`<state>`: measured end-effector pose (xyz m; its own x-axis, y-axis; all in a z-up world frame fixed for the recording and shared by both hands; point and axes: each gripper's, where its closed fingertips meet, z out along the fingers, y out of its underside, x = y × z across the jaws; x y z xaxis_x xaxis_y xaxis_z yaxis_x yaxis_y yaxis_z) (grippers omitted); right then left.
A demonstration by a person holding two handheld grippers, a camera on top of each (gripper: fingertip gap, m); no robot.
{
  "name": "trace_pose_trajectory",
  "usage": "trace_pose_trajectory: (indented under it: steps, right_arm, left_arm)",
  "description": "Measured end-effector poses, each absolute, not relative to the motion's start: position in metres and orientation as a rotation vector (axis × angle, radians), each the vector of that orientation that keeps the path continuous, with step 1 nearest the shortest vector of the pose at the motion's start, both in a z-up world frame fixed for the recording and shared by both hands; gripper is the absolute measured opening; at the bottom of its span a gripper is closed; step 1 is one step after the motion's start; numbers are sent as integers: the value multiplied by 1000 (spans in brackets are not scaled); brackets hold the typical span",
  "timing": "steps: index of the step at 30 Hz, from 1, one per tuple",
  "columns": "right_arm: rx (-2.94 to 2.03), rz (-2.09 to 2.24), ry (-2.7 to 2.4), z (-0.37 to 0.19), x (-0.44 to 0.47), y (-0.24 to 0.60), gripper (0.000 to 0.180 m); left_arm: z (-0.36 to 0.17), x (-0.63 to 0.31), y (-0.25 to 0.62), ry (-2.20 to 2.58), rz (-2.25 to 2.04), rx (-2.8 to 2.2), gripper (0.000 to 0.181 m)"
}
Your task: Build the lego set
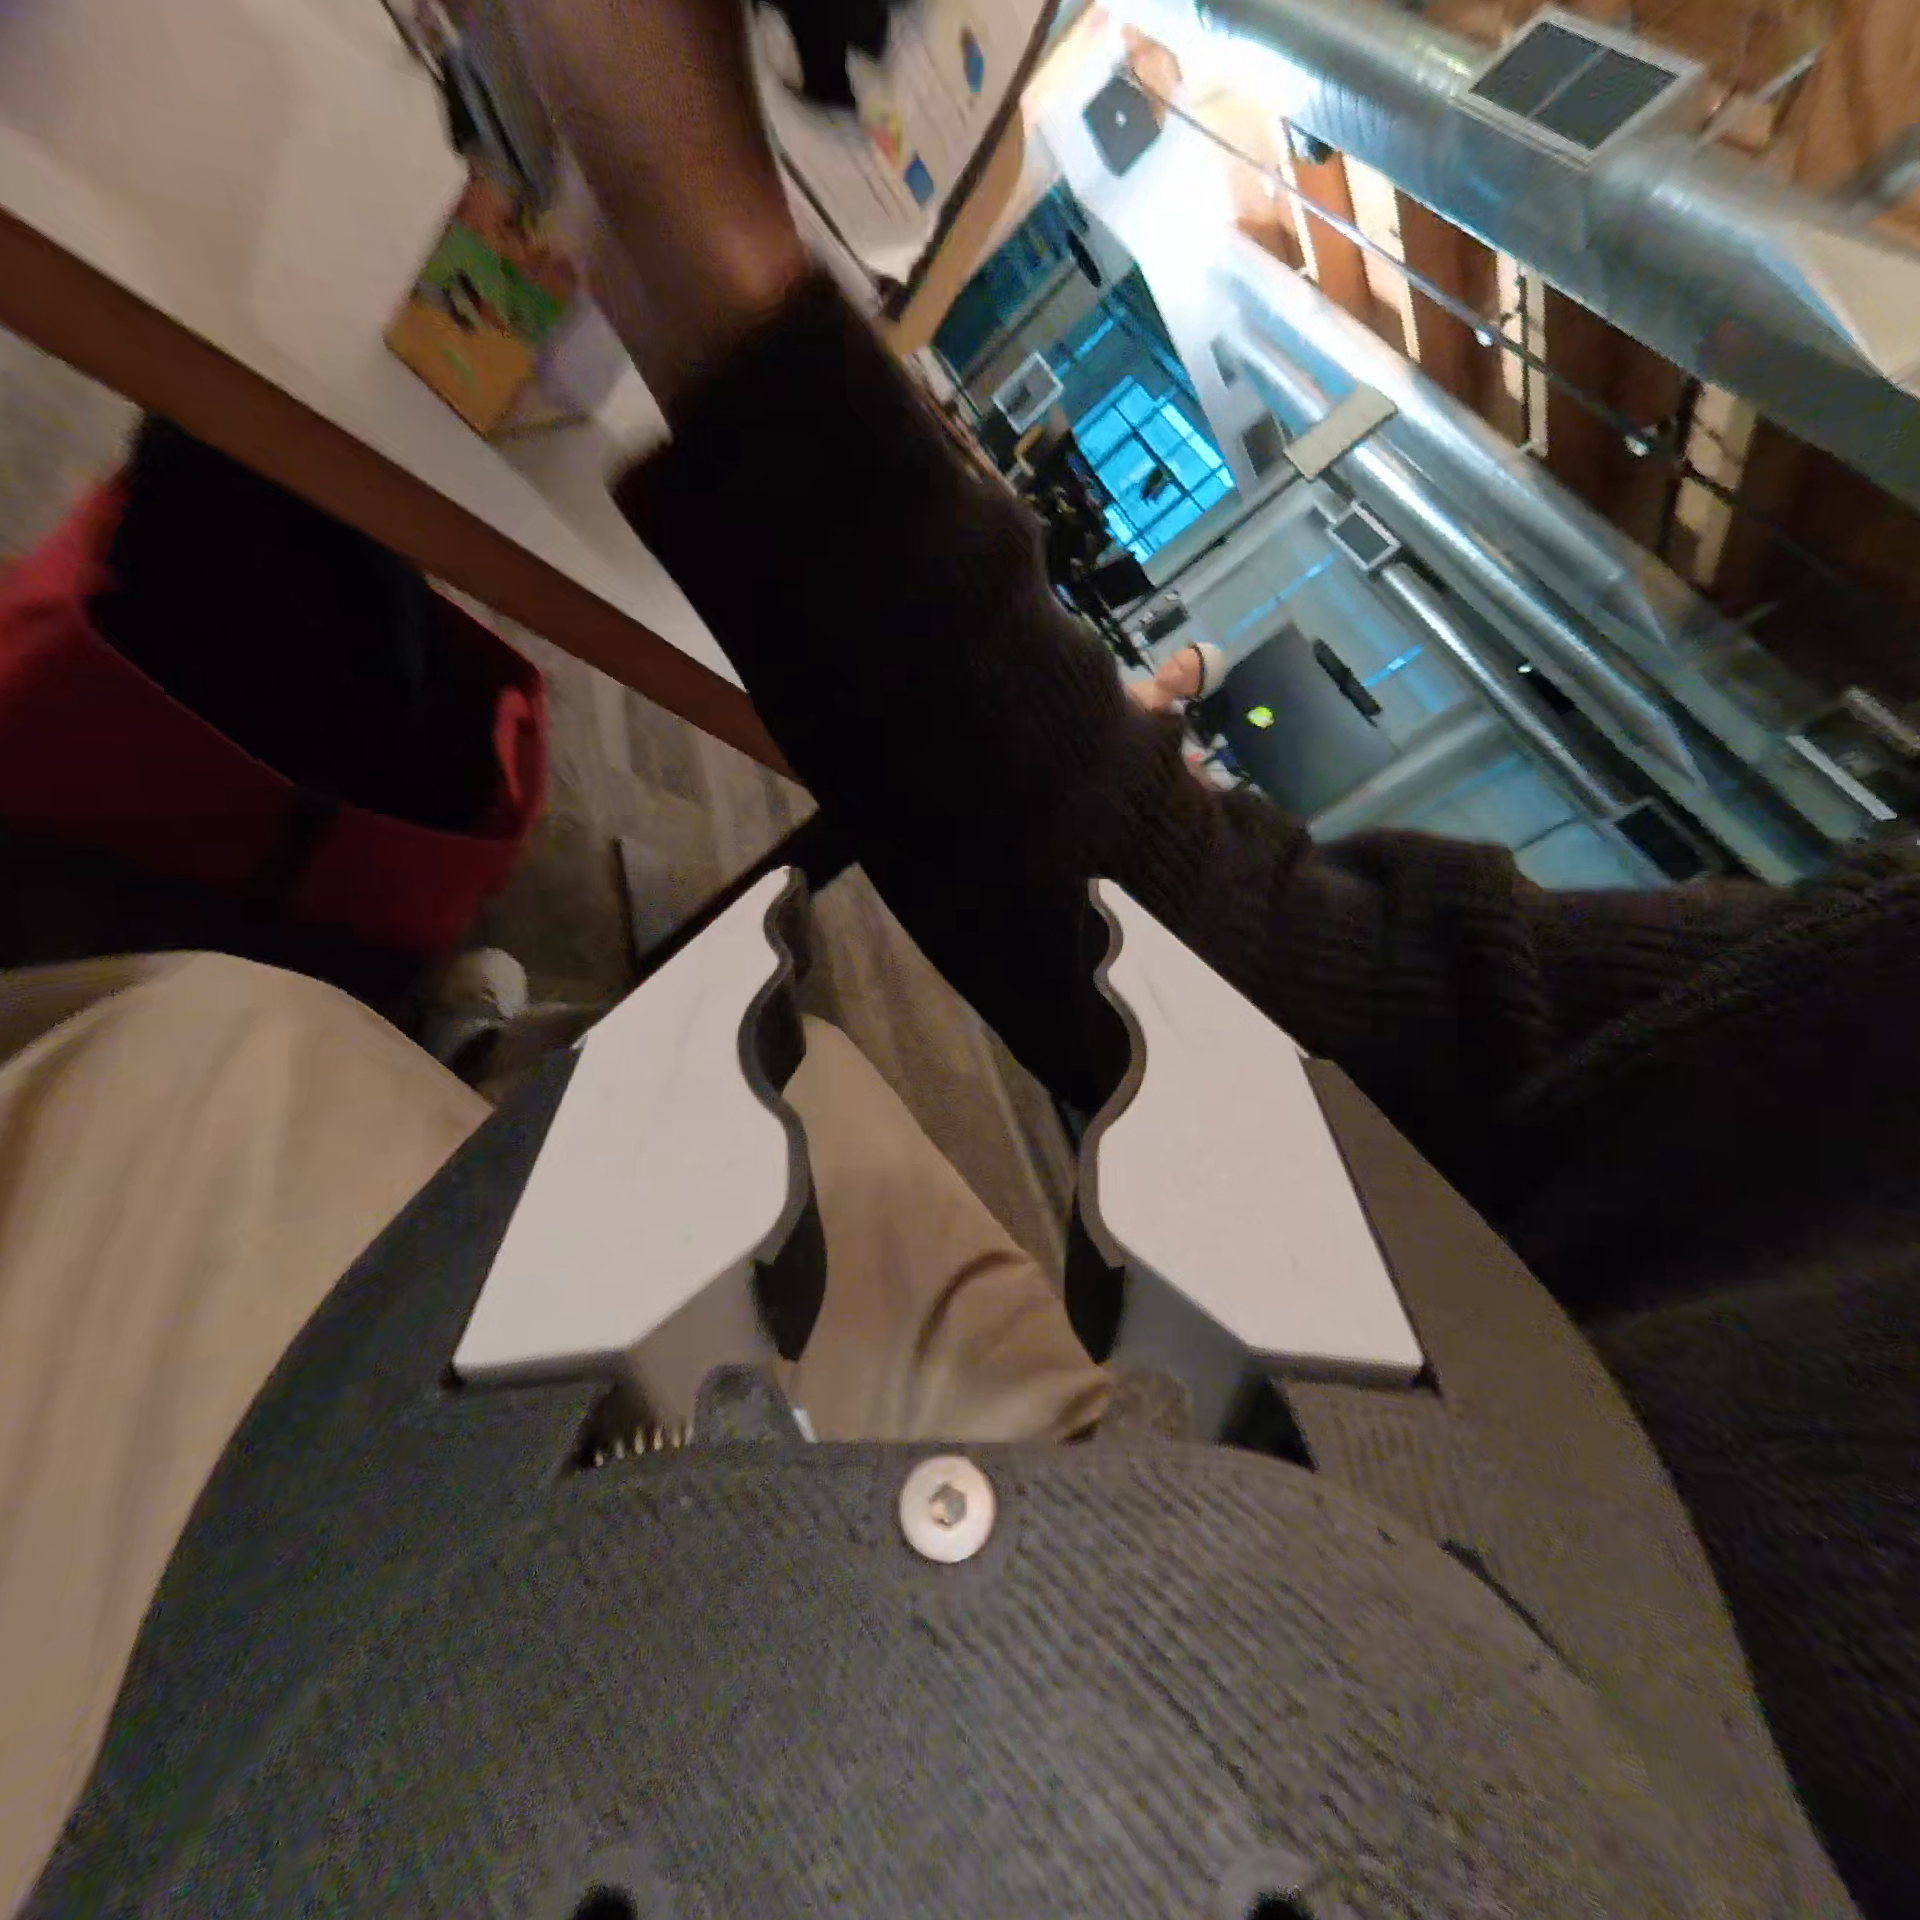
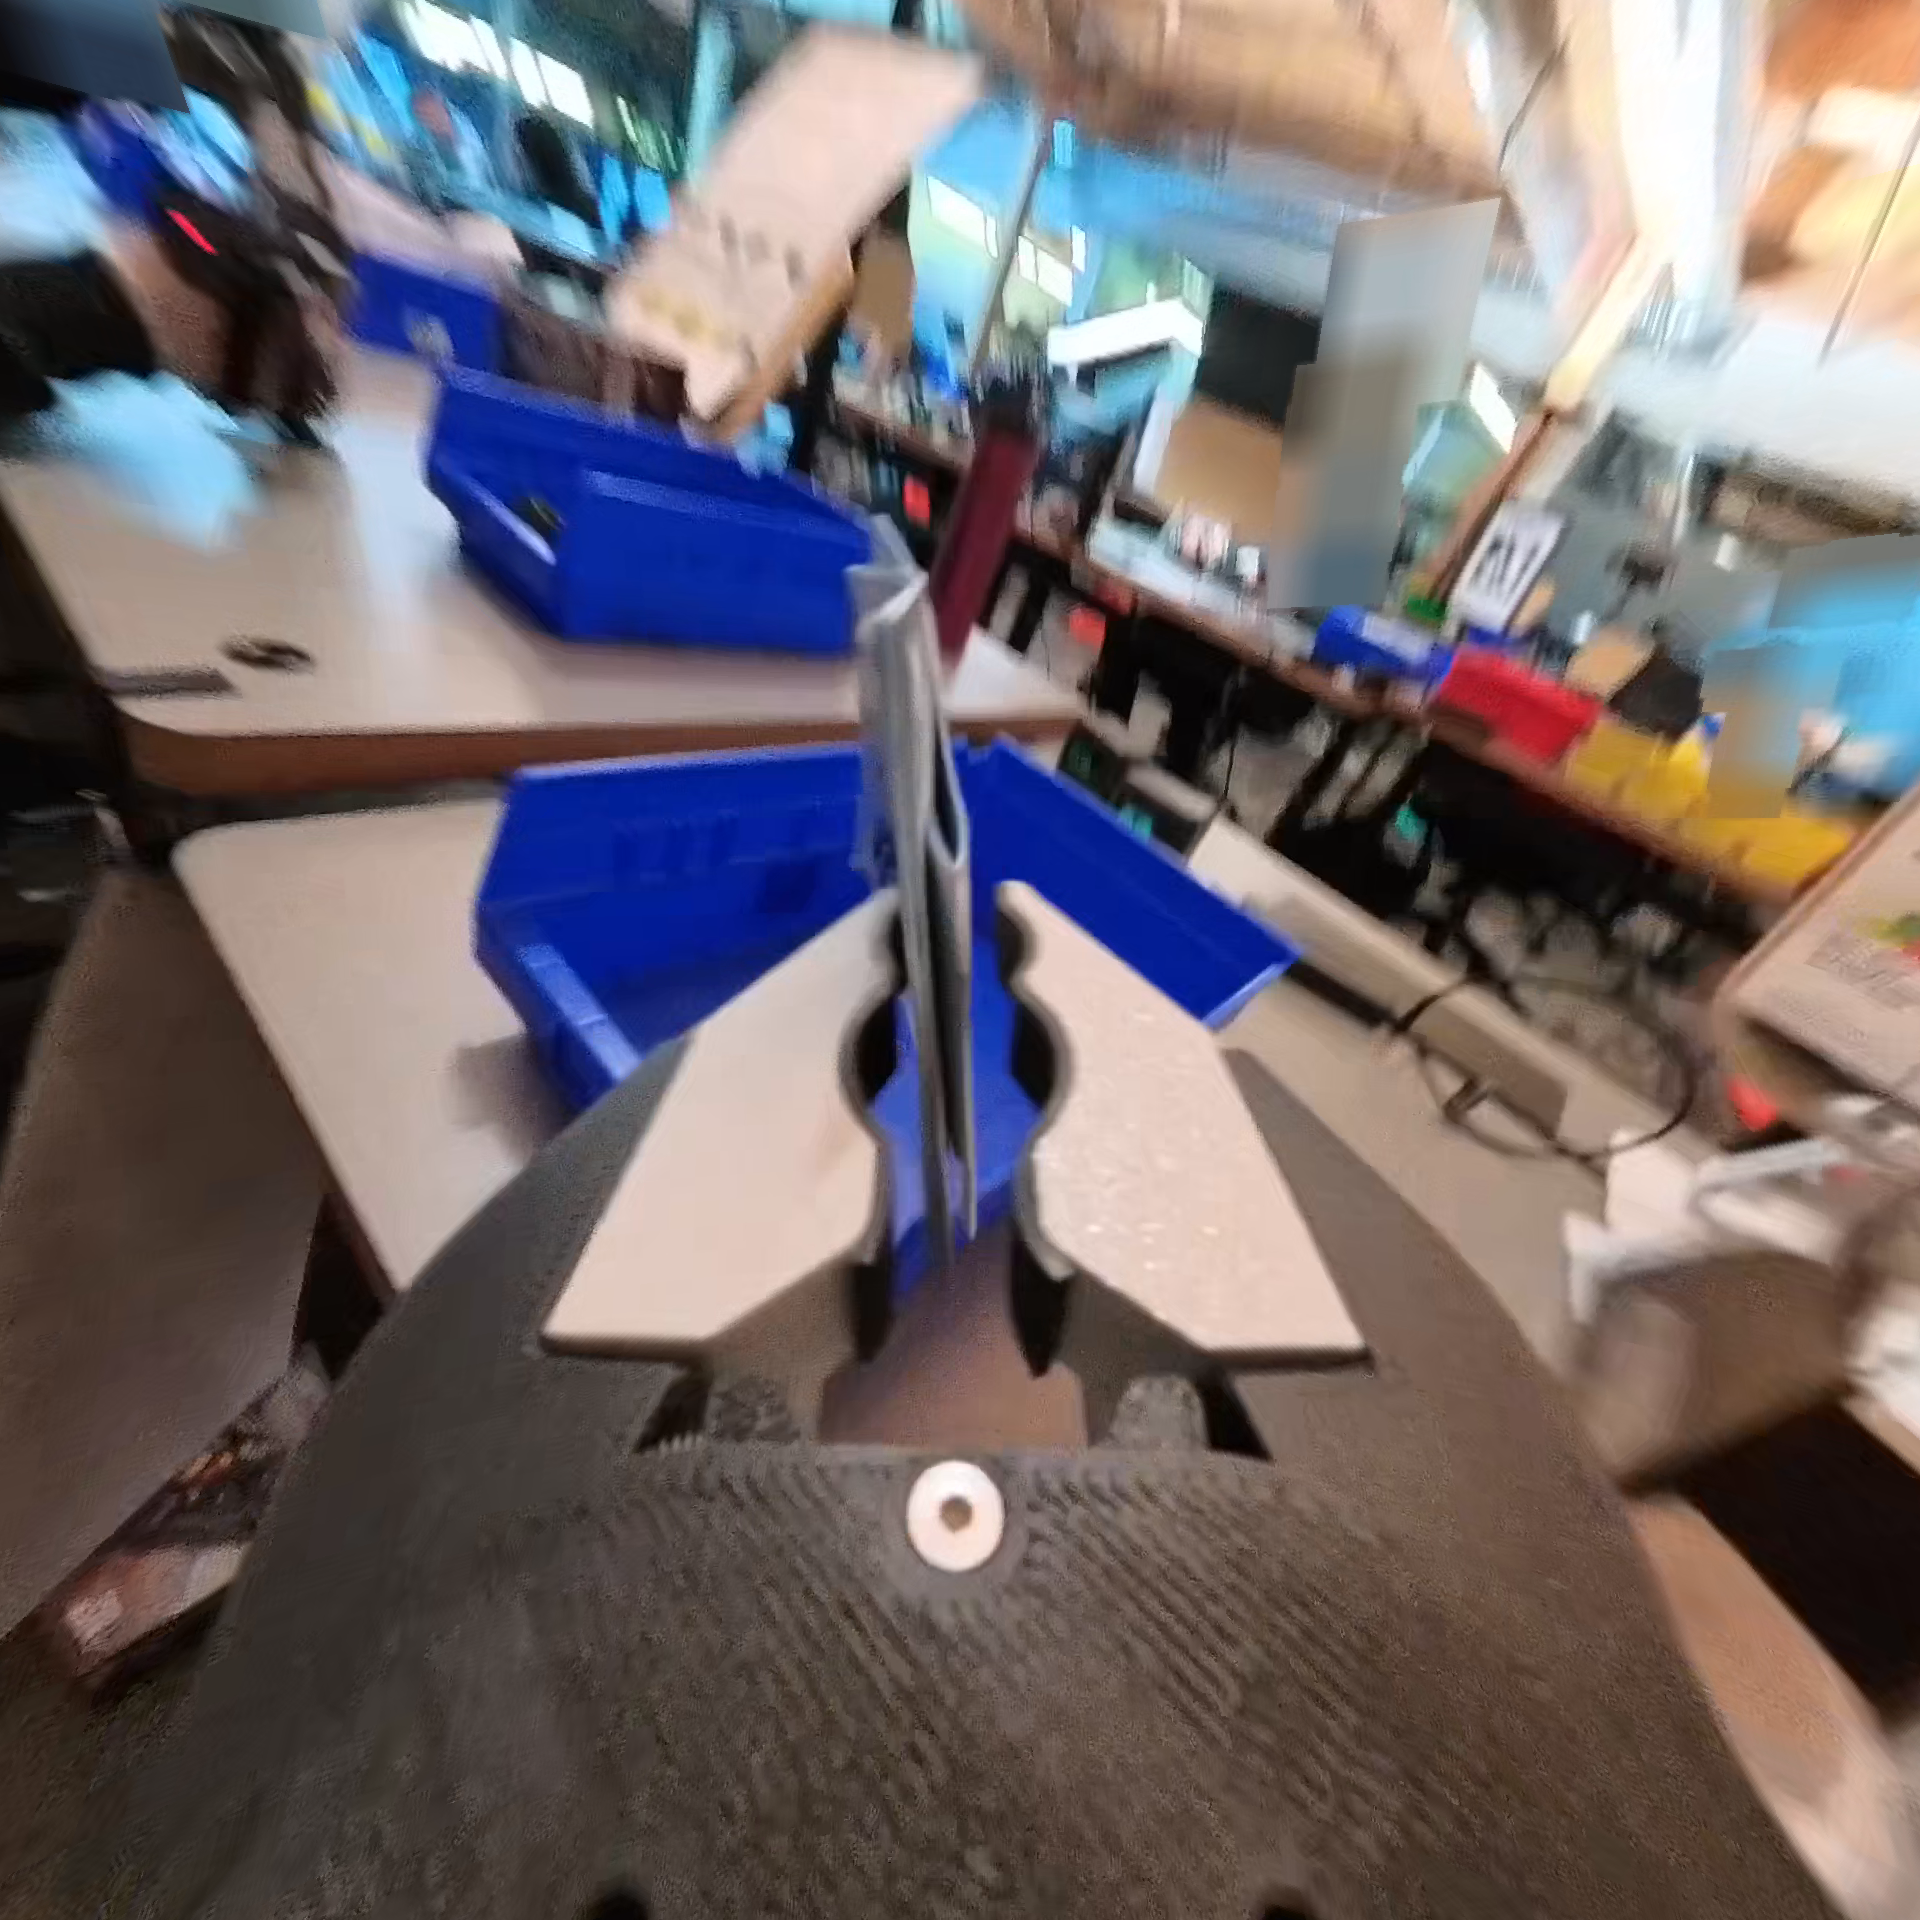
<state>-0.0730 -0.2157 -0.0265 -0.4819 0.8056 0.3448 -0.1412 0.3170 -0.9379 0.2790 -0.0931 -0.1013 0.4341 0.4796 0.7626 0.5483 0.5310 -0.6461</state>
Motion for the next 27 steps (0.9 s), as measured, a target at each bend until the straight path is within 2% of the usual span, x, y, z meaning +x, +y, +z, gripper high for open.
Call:
trace_pose_trajectory:
  steps: [2, 3, 4, 7, 9, 12, 14, 16, 19, 27]
  right_arm:
    - [-689, 1274, -1863, -58, -104, -243, 66]
    - [-712, 1300, -1976, -75, -103, -255, 82]
    - [-732, 1361, -2078, -90, -92, -266, 86]
    - [-564, 1619, -2396, -116, -9, -279, 86]
    - [-341, 1580, -2418, -116, 27, -251, 85]
    - [-184, 1524, -2224, -93, 47, -190, 63]
    - [-159, 1568, -2129, -76, 63, -153, 56]
    - [-195, 1599, -2054, -66, 74, -117, 49]
    - [-313, 1634, -2048, -70, 88, -68, 47]
    - [-820, 1704, -2018, -146, 105, 65, 43]
  left_arm:
    - [-101, 271, -95, -1180, -99, -1024, 42]
    - [-102, 265, -100, -1192, -94, -988, 41]
    - [-104, 258, -104, -1211, -89, -963, 41]
    - [-129, 238, -113, -1308, -100, -979, 41]
    - [-147, 230, -112, -1366, -175, -1005, 43]
    - [-150, 222, -112, -1370, -165, -1011, 44]
    - [-139, 215, -113, -1333, -95, -1033, 44]
    - [-126, 210, -113, -1292, -5, -1064, 44]
    - [-112, 209, -107, -1232, 99, -1129, 47]
    - [-133, 177, -73, -1244, 247, -1313, 54]
